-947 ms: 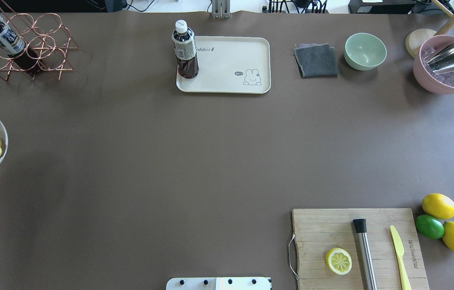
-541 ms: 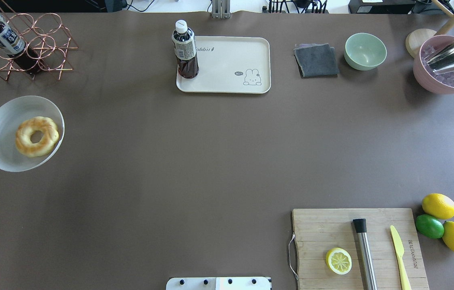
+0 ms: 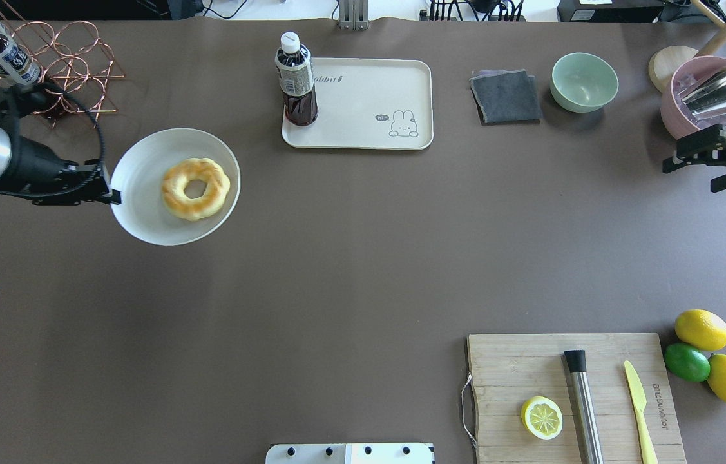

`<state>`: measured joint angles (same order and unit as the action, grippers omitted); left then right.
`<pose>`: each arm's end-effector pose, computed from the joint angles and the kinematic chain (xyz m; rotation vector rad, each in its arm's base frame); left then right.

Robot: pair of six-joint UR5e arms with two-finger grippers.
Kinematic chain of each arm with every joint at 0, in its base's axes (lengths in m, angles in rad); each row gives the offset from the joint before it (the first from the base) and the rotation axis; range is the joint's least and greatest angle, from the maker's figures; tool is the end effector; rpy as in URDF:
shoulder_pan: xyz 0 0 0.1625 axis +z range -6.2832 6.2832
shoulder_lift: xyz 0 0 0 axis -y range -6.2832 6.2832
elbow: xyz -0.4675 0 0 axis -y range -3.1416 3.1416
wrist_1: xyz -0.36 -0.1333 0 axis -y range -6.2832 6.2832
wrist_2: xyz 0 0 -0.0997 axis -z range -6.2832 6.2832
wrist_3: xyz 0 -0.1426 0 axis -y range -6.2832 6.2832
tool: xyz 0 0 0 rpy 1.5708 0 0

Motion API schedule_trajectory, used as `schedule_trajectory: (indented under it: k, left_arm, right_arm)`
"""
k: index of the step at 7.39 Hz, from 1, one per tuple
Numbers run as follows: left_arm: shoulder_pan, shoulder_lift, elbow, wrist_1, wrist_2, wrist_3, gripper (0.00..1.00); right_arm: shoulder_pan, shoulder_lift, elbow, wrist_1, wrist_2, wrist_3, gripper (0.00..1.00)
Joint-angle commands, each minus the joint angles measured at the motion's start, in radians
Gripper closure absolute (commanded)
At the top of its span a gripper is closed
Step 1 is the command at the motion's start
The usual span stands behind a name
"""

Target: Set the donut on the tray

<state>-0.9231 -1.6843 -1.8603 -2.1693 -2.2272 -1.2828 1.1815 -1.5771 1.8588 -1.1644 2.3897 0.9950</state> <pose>0.2847 -0.4530 0.4627 0.0554 1.1313 -0.2376 -0.1559 -0.4567 0.5418 -0.0020 -1.0185 0.2712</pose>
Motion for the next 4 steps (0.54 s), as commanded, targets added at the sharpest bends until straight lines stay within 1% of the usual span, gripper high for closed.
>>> schedule_trajectory:
  k: [1,2,4]
  left_arm:
    - [0.205,-0.283,-0.020,0.284,0.220,-0.229,1.00]
    - [0.257,-0.355,-0.023,0.361,0.281,-0.298,1.00]
    - [0.366,-0.440,-0.013,0.393,0.384,-0.403,1.00]
  right_arm:
    - [-0.173,0.093,0.077,-0.001,-0.101,0.338,0.00]
    - [-0.256,0.110,0.121,-0.003,-0.163,0.461,0.00]
    - [-0.405,0.172,0.172,-0.003,-0.271,0.682,0.00]
